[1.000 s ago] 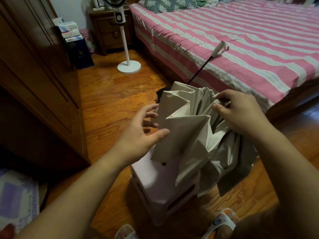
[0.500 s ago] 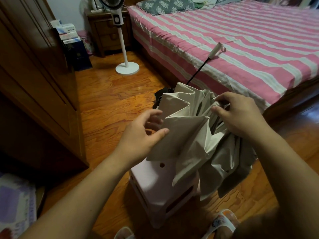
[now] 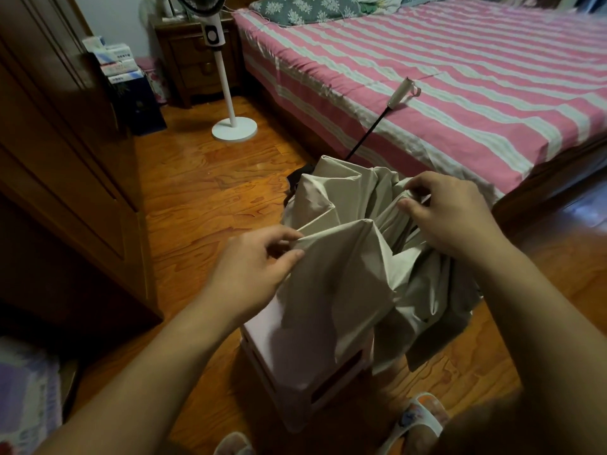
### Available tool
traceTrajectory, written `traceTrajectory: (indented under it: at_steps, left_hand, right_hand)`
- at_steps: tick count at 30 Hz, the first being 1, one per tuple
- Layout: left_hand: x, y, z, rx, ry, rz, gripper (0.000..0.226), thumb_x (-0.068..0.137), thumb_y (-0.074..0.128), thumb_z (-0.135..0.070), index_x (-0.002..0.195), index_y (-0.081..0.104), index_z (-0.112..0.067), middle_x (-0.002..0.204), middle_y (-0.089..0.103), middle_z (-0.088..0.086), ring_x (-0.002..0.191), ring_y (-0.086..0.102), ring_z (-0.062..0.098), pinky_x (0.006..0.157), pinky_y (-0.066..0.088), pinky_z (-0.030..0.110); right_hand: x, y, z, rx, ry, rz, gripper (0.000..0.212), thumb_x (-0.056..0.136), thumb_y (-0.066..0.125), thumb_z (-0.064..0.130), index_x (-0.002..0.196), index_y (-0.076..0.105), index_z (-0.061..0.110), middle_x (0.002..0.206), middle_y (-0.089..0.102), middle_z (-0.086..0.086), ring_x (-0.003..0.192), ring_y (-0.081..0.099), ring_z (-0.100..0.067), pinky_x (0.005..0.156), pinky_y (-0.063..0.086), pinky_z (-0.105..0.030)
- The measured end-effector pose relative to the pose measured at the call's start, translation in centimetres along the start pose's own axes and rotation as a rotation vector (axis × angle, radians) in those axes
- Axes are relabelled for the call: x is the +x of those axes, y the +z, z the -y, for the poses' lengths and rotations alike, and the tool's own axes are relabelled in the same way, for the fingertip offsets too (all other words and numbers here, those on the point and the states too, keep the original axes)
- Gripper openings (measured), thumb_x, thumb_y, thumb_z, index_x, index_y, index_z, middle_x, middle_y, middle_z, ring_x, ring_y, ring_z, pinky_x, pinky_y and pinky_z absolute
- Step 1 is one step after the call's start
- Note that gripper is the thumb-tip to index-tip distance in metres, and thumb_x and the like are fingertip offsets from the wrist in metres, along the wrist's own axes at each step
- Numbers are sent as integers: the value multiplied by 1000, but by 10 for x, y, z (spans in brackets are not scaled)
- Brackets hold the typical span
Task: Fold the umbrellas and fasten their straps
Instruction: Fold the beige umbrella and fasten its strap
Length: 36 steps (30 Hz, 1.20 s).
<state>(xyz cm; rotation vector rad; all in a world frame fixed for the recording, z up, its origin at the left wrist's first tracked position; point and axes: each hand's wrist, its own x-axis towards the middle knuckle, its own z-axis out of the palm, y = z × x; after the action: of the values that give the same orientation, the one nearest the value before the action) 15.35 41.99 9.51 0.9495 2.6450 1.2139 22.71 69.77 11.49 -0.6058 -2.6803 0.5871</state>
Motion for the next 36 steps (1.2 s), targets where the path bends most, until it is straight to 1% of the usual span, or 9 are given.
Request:
traceTrajectory:
  at_steps: [6, 11, 16, 20, 22, 24, 27, 31, 36]
  left_hand:
    - [-6, -9, -3, 306, 117, -87, 16, 96, 64, -29, 107, 76, -25, 96, 72, -12, 89, 63, 6, 75, 55, 29]
    - [2, -20, 6, 332, 136, -173, 17, 96, 66, -17, 109, 77, -21, 101, 76, -4, 91, 68, 13, 73, 50, 27]
    - [5, -25, 9, 402, 121, -288, 39, 97, 62, -29, 136, 60, -27, 118, 64, -4, 108, 58, 13, 81, 45, 26]
    - [-11, -9, -16, 163, 168, 13, 54, 89, 50, -67, 138, 52, -44, 104, 48, -16, 93, 51, 2, 74, 49, 27]
    - [-19, 6, -22, 346, 140, 188, 63, 85, 44, -78, 143, 34, -56, 106, 40, -15, 92, 48, 4, 75, 53, 30]
    - [-23, 17, -22, 504, 174, 203, 65, 89, 49, -72, 147, 24, -59, 107, 35, -13, 91, 44, 5, 74, 52, 29]
    - [-21, 18, -15, 502, 182, 113, 50, 94, 54, -57, 142, 39, -52, 107, 43, -13, 92, 50, 9, 73, 51, 30]
    - [-11, 8, 2, 303, -31, 114, 33, 93, 60, -52, 123, 64, -37, 102, 63, -15, 94, 60, 11, 80, 53, 37]
    - [-7, -17, 9, 293, -133, 75, 25, 98, 64, -34, 121, 71, -36, 101, 68, -17, 91, 61, 6, 80, 56, 37]
  right_hand:
    - [0, -2, 1, 12, -15, 20, 31, 94, 71, 39, 119, 67, 22, 110, 71, -2, 102, 66, -23, 91, 54, -45]
    - [-4, -4, 10, 62, -150, 169, 38, 94, 68, 39, 132, 62, 35, 120, 62, 5, 106, 60, -16, 92, 51, -37]
    - [-5, 0, 19, 126, -195, 174, 33, 99, 64, 22, 131, 66, 29, 117, 63, 5, 100, 60, -13, 88, 50, -33]
    - [-4, 8, 27, 105, -197, 104, 28, 99, 64, 24, 126, 70, 27, 117, 68, 1, 104, 64, -20, 94, 53, -44]
    - [-3, 11, 31, 97, -184, 80, 27, 99, 63, 27, 126, 70, 27, 121, 69, 1, 106, 65, -21, 94, 53, -45]
    - [-3, 15, 34, 84, -162, 49, 27, 99, 63, 29, 125, 71, 27, 122, 70, 2, 108, 66, -22, 94, 53, -46]
    - [-1, 19, 32, 71, -114, 16, 27, 99, 63, 27, 125, 71, 27, 122, 70, 1, 109, 65, -23, 94, 52, -39]
    - [3, 14, 20, 83, -58, 31, 27, 100, 63, 21, 126, 71, 23, 126, 69, -4, 114, 63, -25, 94, 49, -35]
    - [6, 8, 6, 118, -9, 30, 25, 100, 64, 24, 124, 71, 25, 128, 69, -2, 112, 64, -22, 94, 51, -35]
